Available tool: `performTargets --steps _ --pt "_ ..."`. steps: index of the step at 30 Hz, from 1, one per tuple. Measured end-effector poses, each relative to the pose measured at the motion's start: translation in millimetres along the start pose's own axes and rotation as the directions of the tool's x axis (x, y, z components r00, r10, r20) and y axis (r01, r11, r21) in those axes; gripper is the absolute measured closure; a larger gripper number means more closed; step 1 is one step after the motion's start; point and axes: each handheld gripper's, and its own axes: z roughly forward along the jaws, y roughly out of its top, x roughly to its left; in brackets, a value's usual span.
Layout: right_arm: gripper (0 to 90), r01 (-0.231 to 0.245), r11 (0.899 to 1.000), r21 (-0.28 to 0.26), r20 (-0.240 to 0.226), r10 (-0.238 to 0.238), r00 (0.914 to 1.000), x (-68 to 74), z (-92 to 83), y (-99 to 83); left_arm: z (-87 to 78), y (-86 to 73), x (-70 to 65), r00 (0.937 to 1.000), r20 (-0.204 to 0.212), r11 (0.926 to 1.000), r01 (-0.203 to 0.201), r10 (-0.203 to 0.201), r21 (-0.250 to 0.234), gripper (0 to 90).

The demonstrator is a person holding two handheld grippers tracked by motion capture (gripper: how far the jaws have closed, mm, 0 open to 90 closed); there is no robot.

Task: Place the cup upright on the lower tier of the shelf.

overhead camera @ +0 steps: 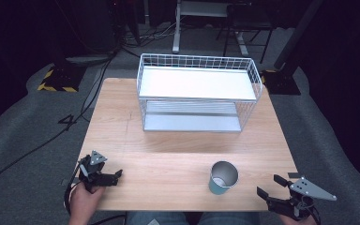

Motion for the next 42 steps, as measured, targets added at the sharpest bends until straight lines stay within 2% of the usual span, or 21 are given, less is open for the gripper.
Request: performTargets --steps 5,6,7,8,13,15,20,25,31,35,42 --pt "16.1 0.012 1.000 0.003 -0.016 -0.012 0.9998 10.4 0.7 0.6 0.0 0.1 -0.1 0.9999 0.003 0.9999 -0.011 0.011 0.000 0.8" --pt "16.1 0.019 1.000 0.000 -0.031 -0.019 0.9994 17.6 2.4 1.8 0.1 0.1 -0.1 0.9999 0.005 0.9999 -0.013 0.013 0.000 0.7" --pt "16.1 0.019 1.000 0.000 -0.031 -0.019 0.9994 17.6 2.4 1.8 0.2 0.4 0.3 0.9998 0.007 0.9998 -0.018 0.018 0.001 0.7" --pt "16.0 0.024 1.000 0.001 -0.043 -0.024 0.9988 24.4 4.4 3.3 0.6 0.6 0.1 0.9998 0.009 0.9999 -0.016 0.016 0.000 0.7" --pt "15.5 0.052 0.999 0.004 -0.075 -0.052 0.9959 37.8 10.7 5.6 0.6 0.8 0.3 0.9998 0.010 0.9999 -0.017 0.017 0.001 0.7" --pt "15.2 0.072 0.997 0.011 -0.092 -0.070 0.9933 47.1 17.7 5.6 0.8 0.9 0.4 0.9998 0.011 0.9998 -0.018 0.018 0.000 0.7" --pt "14.7 0.094 0.995 0.034 -0.110 -0.090 0.9899 60.0 32.6 2.5 0.8 0.9 0.6 0.9997 0.012 0.9998 -0.020 0.020 0.000 0.7" --pt "14.7 0.114 0.993 0.031 -0.099 -0.110 0.9890 70.5 45.5 -1.5 0.8 1.2 1.1 0.9995 0.018 0.9997 -0.024 0.024 0.002 0.7" --pt "14.6 0.106 0.994 0.031 -0.083 -0.103 0.9912 72.3 58.1 -4.4 0.9 1.5 1.5 0.9994 0.018 0.9996 -0.029 0.029 0.004 0.7" --pt "14.5 0.093 0.995 0.044 -0.092 -0.088 0.9918 73.1 68.9 -7.8 1.1 1.6 1.5 0.9994 0.019 0.9995 -0.030 0.030 0.002 0.7" --pt "15.2 0.114 0.992 0.051 -0.081 -0.110 0.9907 83.2 84.8 -8.9 1.2 1.6 1.3 0.9995 0.020 0.9997 -0.025 0.025 0.003 0.7"
